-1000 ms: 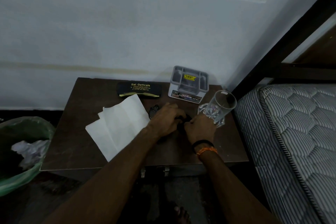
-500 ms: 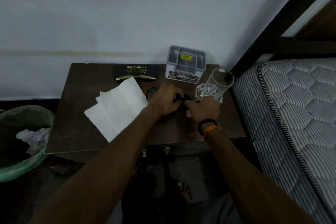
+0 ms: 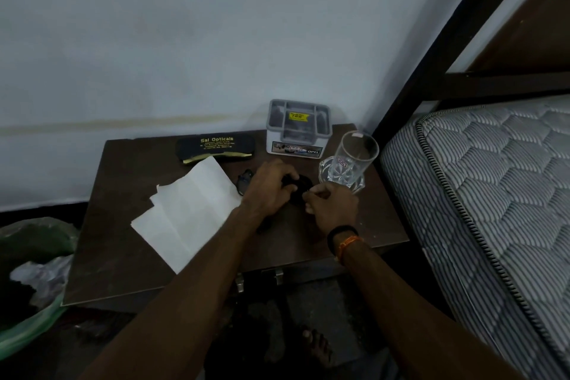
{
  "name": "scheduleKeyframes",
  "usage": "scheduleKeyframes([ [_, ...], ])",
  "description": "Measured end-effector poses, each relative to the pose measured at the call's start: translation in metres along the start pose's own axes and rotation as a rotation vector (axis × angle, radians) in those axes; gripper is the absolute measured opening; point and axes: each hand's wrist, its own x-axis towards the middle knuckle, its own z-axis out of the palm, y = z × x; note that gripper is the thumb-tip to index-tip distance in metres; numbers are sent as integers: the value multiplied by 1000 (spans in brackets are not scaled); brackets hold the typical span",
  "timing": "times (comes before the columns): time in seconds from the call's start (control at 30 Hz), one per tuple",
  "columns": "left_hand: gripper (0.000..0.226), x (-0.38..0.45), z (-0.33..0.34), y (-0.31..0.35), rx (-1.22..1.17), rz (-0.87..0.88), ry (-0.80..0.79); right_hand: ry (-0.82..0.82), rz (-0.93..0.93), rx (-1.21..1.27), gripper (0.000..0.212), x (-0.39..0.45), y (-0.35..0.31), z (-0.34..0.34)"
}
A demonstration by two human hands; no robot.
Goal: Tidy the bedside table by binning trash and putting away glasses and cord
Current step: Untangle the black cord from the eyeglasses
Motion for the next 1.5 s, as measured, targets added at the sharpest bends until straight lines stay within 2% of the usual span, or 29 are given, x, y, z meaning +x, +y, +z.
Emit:
scheduleKeyframes([
  [0.07,22,1,-2,2,-42,-7,-1,13,-4,-6,16,0,-1,-4],
  [0.33,30,3,-3,2,-199,-31,2,9,-169,-284,26,-7,-3,-16],
  [0.53,32,3,-7,5,-245,-33,-8,-7,-219,-368,31,-10,-4,-21],
  [1.1,26,1,-12,12,-333,34,49,39,-302,-414,31,-4,-8,-27],
  [1.3,30,-1,-7,9,-228,-16,44,-54,-432,-579,55,-1,-5,-21],
  [1.5,38,1,-6,8,-91,-85,-98,-140,-464,-684,51,-2,-6,-9],
])
